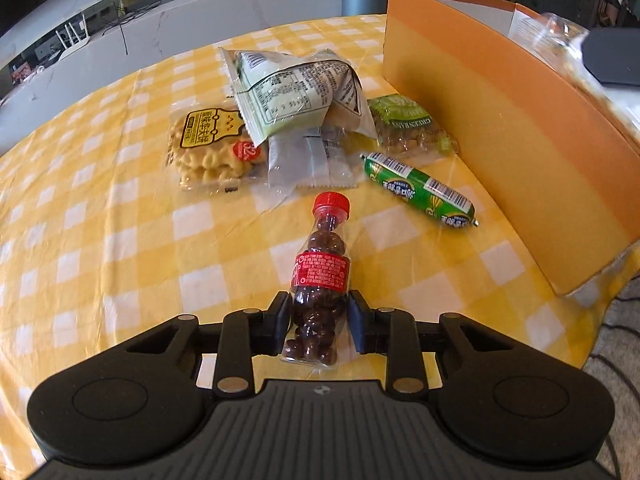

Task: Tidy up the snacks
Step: 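Grasp red-capped chocolate bottle with left tool while right tool carries peanut bag toward box, then lower peanut bag into orange box and open right tool while left tool lifts bottle, then carry chocolate bottle over orange box with left tool while right tool withdraws, then open left tool to drop chocolate bottle into orange box, then move both tools back over the remaining snacks on the table, then grasp green can with right tool and lift it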

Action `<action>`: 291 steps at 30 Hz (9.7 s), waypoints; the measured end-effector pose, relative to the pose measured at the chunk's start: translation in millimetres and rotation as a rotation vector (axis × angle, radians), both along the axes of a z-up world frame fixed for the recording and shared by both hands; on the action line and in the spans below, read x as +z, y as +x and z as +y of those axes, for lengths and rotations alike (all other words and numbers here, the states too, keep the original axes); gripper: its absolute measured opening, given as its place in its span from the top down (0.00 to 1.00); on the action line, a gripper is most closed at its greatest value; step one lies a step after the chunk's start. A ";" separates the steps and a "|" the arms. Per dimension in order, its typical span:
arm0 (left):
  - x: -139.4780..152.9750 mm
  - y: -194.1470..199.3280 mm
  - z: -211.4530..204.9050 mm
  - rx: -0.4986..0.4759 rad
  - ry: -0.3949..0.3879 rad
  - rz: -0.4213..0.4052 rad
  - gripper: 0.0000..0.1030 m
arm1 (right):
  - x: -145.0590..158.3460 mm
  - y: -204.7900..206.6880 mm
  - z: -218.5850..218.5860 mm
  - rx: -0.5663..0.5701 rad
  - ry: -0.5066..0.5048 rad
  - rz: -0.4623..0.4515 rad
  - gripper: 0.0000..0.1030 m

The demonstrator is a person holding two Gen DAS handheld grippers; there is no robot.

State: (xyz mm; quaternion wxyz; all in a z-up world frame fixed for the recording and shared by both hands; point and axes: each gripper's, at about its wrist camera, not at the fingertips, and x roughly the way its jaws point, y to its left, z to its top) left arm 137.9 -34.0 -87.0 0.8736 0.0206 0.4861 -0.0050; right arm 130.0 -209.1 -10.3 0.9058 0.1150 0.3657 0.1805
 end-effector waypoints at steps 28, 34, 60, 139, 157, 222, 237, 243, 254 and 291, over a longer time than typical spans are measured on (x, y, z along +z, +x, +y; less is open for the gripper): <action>40.6 -13.6 33.9 0.149 -0.075 -0.111 0.67 | 5.8 -6.9 12.6 0.032 -0.036 -0.030 0.24; 76.2 -22.6 41.5 0.189 -0.094 -0.184 0.67 | 19.7 -16.3 15.3 0.049 -0.024 -0.061 0.24; 136.0 43.9 -61.5 -0.108 -0.227 -0.327 0.67 | 52.3 26.7 -127.6 -0.136 -0.071 -0.127 0.24; 21.9 139.9 -201.8 -0.044 -0.538 0.049 0.64 | -7.7 29.8 -217.3 -0.693 -0.266 0.072 0.22; 57.8 93.4 -215.1 -0.080 -0.315 -0.193 0.17 | -6.5 25.1 -216.8 -0.729 -0.266 0.066 0.23; 6.7 15.2 122.4 0.287 -0.326 -0.133 0.18 | -43.5 34.7 112.5 0.252 -0.504 0.014 0.23; -6.1 18.6 135.6 0.323 -0.411 -0.096 0.18 | -86.0 61.9 107.9 0.161 -0.499 0.177 0.57; -10.5 18.6 139.5 0.356 -0.433 -0.080 0.18 | -84.4 56.9 106.6 0.241 -0.394 0.230 0.72; -10.0 18.3 139.2 0.346 -0.438 -0.078 0.18 | -90.8 43.0 109.1 0.210 -0.199 0.188 0.44; 20.9 7.4 117.5 0.302 -0.346 -0.207 0.17 | -57.1 6.5 106.3 0.034 -0.236 -0.118 0.80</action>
